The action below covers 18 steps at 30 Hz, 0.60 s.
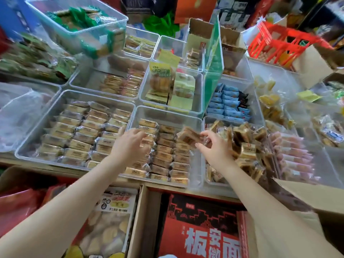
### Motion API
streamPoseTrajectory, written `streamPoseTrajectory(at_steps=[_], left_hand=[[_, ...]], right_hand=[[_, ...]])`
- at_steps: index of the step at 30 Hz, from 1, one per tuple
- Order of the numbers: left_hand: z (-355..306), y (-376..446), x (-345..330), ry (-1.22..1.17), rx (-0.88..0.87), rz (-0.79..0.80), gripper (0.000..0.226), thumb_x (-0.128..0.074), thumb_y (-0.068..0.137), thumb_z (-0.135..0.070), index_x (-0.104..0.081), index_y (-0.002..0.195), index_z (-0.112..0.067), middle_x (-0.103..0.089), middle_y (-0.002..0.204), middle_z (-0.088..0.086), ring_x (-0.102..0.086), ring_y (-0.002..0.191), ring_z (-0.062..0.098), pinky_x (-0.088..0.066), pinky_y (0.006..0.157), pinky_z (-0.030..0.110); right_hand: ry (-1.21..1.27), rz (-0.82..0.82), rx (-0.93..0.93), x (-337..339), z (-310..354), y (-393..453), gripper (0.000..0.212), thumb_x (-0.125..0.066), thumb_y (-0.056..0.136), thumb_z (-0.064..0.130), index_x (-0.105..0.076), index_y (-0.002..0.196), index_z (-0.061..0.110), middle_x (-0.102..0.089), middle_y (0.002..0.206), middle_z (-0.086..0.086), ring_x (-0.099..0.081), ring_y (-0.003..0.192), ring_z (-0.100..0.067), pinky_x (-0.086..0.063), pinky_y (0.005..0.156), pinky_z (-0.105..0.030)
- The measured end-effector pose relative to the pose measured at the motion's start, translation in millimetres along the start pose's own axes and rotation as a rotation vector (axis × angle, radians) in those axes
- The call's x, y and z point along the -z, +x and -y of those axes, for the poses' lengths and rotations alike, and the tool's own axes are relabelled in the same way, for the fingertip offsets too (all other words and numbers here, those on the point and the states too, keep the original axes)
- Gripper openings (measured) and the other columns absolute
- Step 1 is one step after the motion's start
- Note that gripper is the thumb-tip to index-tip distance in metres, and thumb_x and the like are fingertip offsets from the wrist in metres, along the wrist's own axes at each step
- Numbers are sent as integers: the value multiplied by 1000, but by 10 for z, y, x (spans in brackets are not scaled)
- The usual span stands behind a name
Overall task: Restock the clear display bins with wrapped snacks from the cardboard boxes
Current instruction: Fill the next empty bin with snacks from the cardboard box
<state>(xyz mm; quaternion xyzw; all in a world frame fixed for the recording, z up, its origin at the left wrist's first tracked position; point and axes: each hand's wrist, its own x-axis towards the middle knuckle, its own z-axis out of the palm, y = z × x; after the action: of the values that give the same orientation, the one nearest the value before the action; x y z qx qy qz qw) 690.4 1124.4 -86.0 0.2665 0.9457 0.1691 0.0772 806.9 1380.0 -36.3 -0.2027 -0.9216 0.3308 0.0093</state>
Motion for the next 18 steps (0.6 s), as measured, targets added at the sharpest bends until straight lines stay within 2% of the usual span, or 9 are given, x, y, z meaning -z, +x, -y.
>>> streamPoseTrajectory(at_steps=[3, 5, 7, 9, 12, 14, 16, 18], left_hand=[[233, 325, -107, 156, -90, 19, 55, -55, 93, -42, -48, 143, -19, -42, 155, 5, -31, 149, 22, 6, 125, 48], [319, 563, -193, 204, -109, 86, 67, -51, 95, -47, -32, 153, -19, -25, 164, 6, -15, 154, 23, 12, 121, 45], [311, 731, -237, 247, -116, 133, 75, -48, 96, -54, -22, 157, -19, -19, 167, 7, -9, 155, 23, 14, 120, 46], [327, 921, -313, 258, -113, 137, 75, -42, 97, -59, -22, 158, -19, -23, 165, 7, -12, 155, 24, 17, 119, 49], [335, 1160, -417, 291, -127, 143, 72, -37, 97, -60, -30, 155, -18, -40, 157, 8, -23, 152, 26, 16, 120, 55], [350, 1286, -456, 315, -116, 186, 75, -37, 95, -62, -32, 153, -16, -50, 148, 8, -33, 146, 27, 14, 121, 57], [382, 1373, -484, 299, -96, 203, 80, -37, 90, -67, -36, 150, -14, -62, 133, 7, -50, 134, 25, 12, 122, 57], [425, 1406, -517, 238, -82, 147, 80, -40, 86, -67, -40, 142, -10, -69, 117, 4, -62, 119, 23, 5, 123, 55]], right_hand=[[-57, -57, -30, -153, 96, 415, 26, -68, 92, 27, -61, 117, 27, -52, 105, -1, -52, 84, -13, -40, 70, -24], [-95, -74, -59, -340, 146, 737, 28, -69, 93, 27, -60, 120, 26, -47, 108, -3, -48, 78, -8, -41, 77, -27], [-79, -80, -59, -487, 180, 925, 29, -69, 93, 27, -60, 121, 26, -44, 110, -4, -44, 75, -4, -42, 80, -27], [-37, -50, -43, -689, 199, 1147, 30, -68, 93, 26, -59, 121, 27, -44, 110, -3, -44, 78, -4, -40, 79, -24], [-15, -26, -27, -955, 214, 1386, 30, -67, 94, 24, -60, 123, 27, -50, 107, -1, -49, 84, -10, -36, 67, -17], [14, -24, -25, -1116, 212, 1490, 30, -66, 94, 21, -61, 123, 26, -58, 107, -1, -53, 88, -12, -40, 69, -19], [36, -3, -41, -1261, 210, 1557, 29, -64, 95, 20, -61, 123, 27, -62, 104, 2, -57, 90, -14, -45, 74, -26], [48, 30, -66, -1384, 226, 1598, 31, -63, 96, 21, -60, 126, 26, -62, 101, 6, -56, 90, -13, -43, 76, -25]])
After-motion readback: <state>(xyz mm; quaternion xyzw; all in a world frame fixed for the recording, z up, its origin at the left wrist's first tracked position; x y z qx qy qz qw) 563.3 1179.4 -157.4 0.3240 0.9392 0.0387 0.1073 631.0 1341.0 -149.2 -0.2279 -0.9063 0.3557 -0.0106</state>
